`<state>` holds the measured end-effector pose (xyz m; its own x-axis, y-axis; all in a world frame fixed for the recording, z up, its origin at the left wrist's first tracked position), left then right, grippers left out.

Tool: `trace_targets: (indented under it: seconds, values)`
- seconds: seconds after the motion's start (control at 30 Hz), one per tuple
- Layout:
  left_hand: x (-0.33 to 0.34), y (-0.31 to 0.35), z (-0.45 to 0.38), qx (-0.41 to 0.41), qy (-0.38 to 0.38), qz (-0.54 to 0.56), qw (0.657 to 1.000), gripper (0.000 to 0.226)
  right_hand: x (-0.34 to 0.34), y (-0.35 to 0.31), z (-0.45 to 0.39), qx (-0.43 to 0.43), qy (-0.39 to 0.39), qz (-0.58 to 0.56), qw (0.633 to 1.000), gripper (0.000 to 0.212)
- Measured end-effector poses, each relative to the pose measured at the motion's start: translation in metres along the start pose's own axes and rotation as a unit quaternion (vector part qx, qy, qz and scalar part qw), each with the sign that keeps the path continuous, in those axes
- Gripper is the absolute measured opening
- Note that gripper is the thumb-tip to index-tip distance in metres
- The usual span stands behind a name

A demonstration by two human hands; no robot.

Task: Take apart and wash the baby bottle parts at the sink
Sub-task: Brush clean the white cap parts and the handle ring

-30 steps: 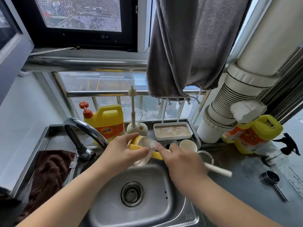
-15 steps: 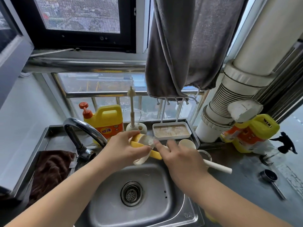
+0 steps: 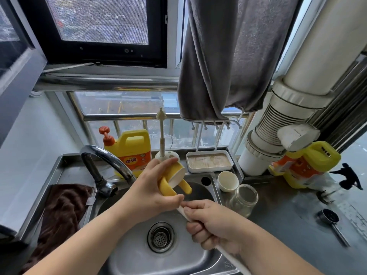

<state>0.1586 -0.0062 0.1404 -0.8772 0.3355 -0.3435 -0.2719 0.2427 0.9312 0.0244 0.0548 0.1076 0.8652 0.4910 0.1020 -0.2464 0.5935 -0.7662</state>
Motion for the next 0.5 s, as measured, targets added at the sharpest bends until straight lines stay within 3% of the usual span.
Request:
trace_targets:
  seconds: [0.07, 0.1, 0.17, 0.2, 0.23, 0.27, 0.3, 0.33, 0.43, 0.5]
  values:
    - [0.0, -0.003, 0.0, 0.001, 0.0, 0.009, 1.0, 0.08, -0.004, 0.001, 0.0, -0.017, 0.073, 0.105, 0.992, 0.025]
    - [0.0, -0.005, 0.0, -0.001, 0.003, 0.016, 1.0, 0.081, -0.011, -0.003, 0.0, -0.034, 0.149, 0.227, 0.962, 0.026]
    - [-0.002, -0.007, -0.002, -0.01, 0.011, 0.027, 1.0, 0.084, -0.021, -0.015, 0.004, -0.056, 0.268, 0.506, 0.818, 0.039]
    - [-0.002, -0.007, -0.003, -0.013, 0.015, 0.029, 0.999, 0.086, -0.024, -0.019, 0.007, -0.042, 0.308, 0.589, 0.746, 0.05]
    - [-0.003, -0.005, -0.004, -0.011, 0.02, 0.031, 0.999, 0.087, -0.028, -0.02, 0.008, -0.033, 0.336, 0.627, 0.702, 0.058]
    - [-0.003, -0.004, -0.006, -0.007, 0.027, 0.035, 0.999, 0.086, -0.029, -0.021, 0.009, -0.027, 0.348, 0.641, 0.684, 0.062]
    - [-0.004, -0.003, -0.006, -0.001, 0.036, 0.04, 0.999, 0.085, -0.026, -0.021, 0.01, -0.031, 0.341, 0.639, 0.689, 0.062]
    - [-0.004, -0.002, -0.006, 0.004, 0.044, 0.046, 0.998, 0.084, -0.024, -0.022, 0.011, -0.052, 0.328, 0.605, 0.724, 0.056]
    - [-0.002, -0.002, -0.003, 0.018, 0.052, 0.047, 0.997, 0.081, -0.015, -0.015, 0.008, -0.092, 0.228, 0.4, 0.883, 0.034]
    - [-0.001, -0.003, 0.0, 0.023, 0.049, 0.057, 0.997, 0.079, -0.012, -0.004, 0.005, -0.064, 0.148, 0.216, 0.963, 0.027]
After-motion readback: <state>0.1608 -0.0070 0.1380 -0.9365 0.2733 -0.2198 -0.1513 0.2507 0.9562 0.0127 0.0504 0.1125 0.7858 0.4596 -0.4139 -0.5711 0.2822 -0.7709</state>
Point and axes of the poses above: each hand's wrist, its own z-axis away from the middle knuckle, its own x-axis out of the palm, y = z × x, the point moved 5 cm from there along -z, towards the middle knuckle, and after that the axes turned 12 degrees about z, right-handed, at the moved point
